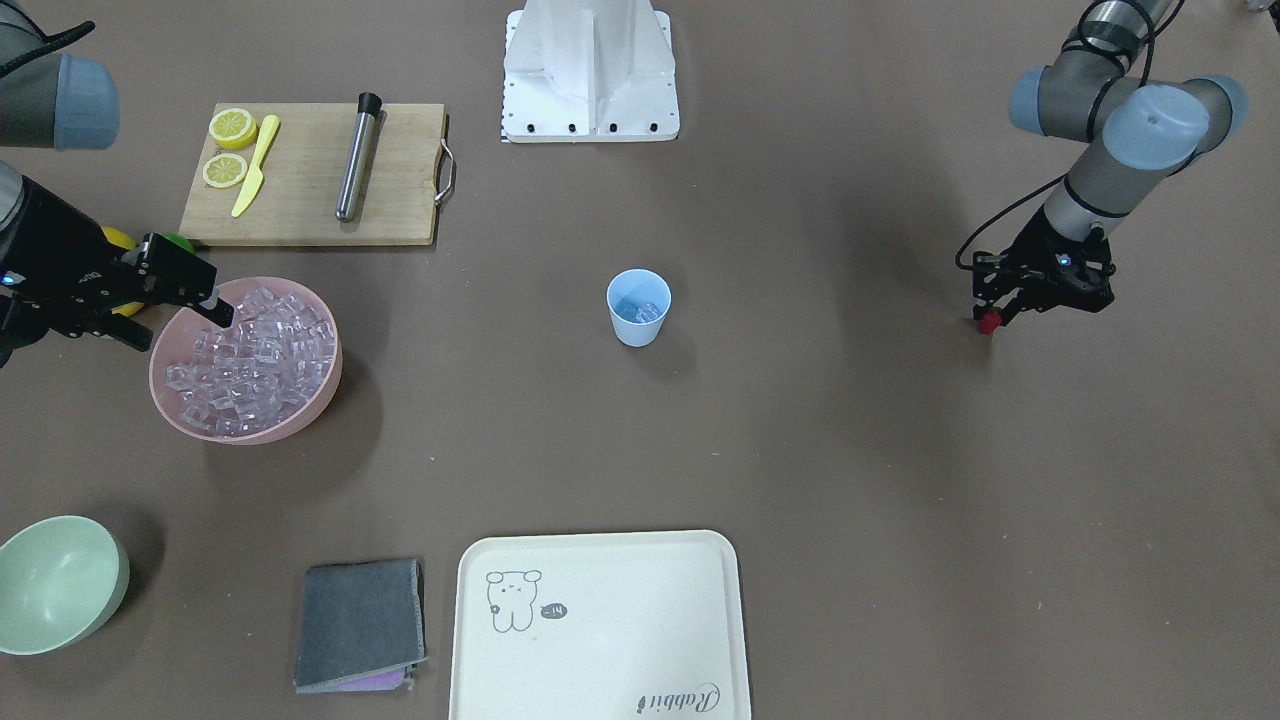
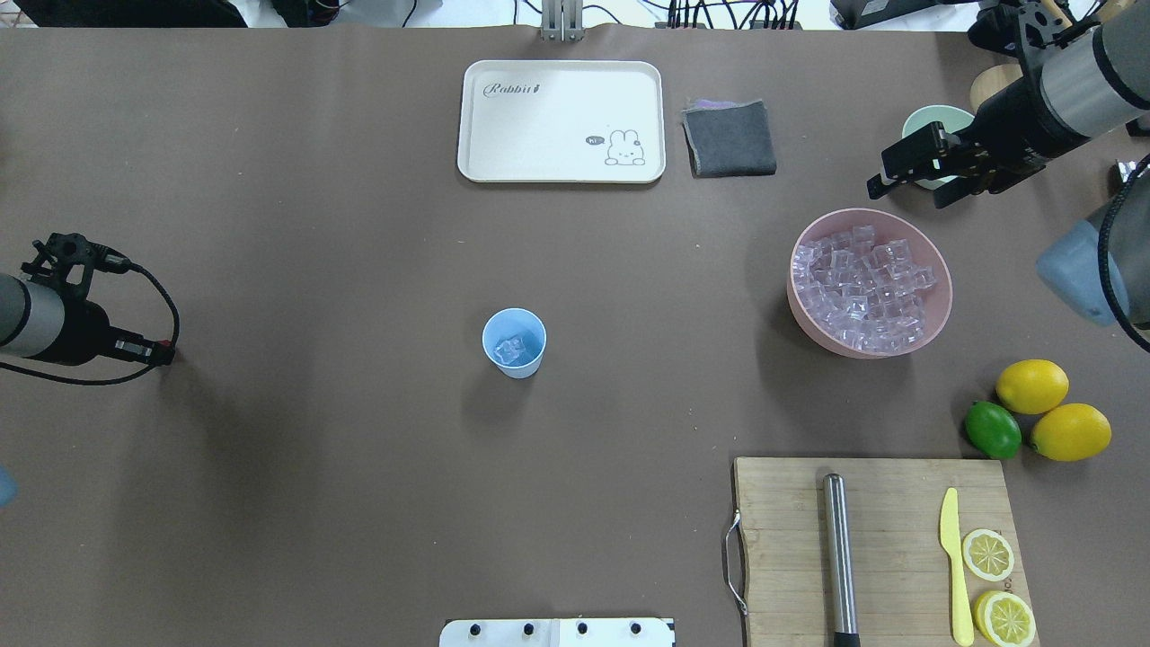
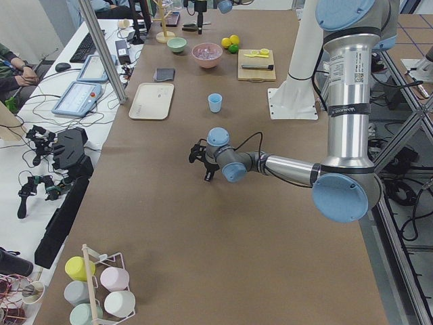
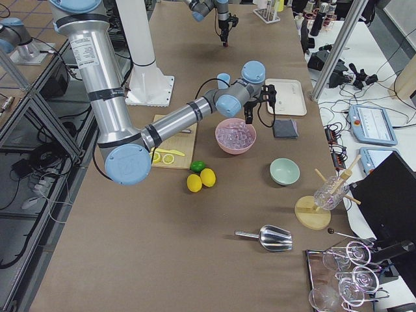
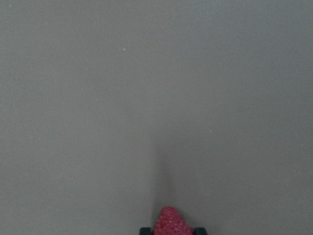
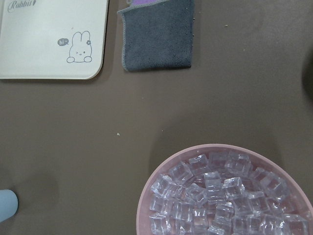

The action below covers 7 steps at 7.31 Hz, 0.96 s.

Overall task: Put ice and strawberries in cup
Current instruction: 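Grasp the red strawberry with the left gripper and lift it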

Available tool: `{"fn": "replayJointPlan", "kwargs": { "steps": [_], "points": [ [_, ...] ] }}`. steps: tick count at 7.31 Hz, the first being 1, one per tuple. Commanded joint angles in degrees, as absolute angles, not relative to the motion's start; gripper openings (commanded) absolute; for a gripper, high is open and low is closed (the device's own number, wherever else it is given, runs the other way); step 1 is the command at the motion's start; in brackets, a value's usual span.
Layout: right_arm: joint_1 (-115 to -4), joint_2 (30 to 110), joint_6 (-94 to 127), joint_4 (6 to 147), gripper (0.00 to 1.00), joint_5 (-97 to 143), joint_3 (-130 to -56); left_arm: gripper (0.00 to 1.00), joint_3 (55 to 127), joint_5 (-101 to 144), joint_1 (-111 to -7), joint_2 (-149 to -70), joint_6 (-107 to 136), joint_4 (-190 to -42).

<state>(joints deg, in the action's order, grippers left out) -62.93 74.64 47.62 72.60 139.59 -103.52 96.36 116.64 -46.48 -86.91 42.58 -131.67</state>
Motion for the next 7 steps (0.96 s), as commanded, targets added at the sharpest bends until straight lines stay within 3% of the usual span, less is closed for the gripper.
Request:
{"fn": "replayJointPlan", "kwargs": {
  "steps": [1, 4, 7],
  "points": [
    [-62.93, 74.53, 47.55, 72.6, 0.99, 139.75, -103.45, 0.0, 96.68, 122.39, -51.11, -88.4, 42.28, -131.4],
    [-63.02, 74.44, 47.29, 72.6, 0.99, 139.57, -103.45, 0.0, 103.51, 124.36, -52.56, -94.19, 44.46, -121.08],
    [-64.42, 74.71, 46.94, 73.12, 0.99, 134.68, -103.36, 0.0, 103.89, 123.84, -49.42, -105.17, 64.18, -120.24]
  ]
}}
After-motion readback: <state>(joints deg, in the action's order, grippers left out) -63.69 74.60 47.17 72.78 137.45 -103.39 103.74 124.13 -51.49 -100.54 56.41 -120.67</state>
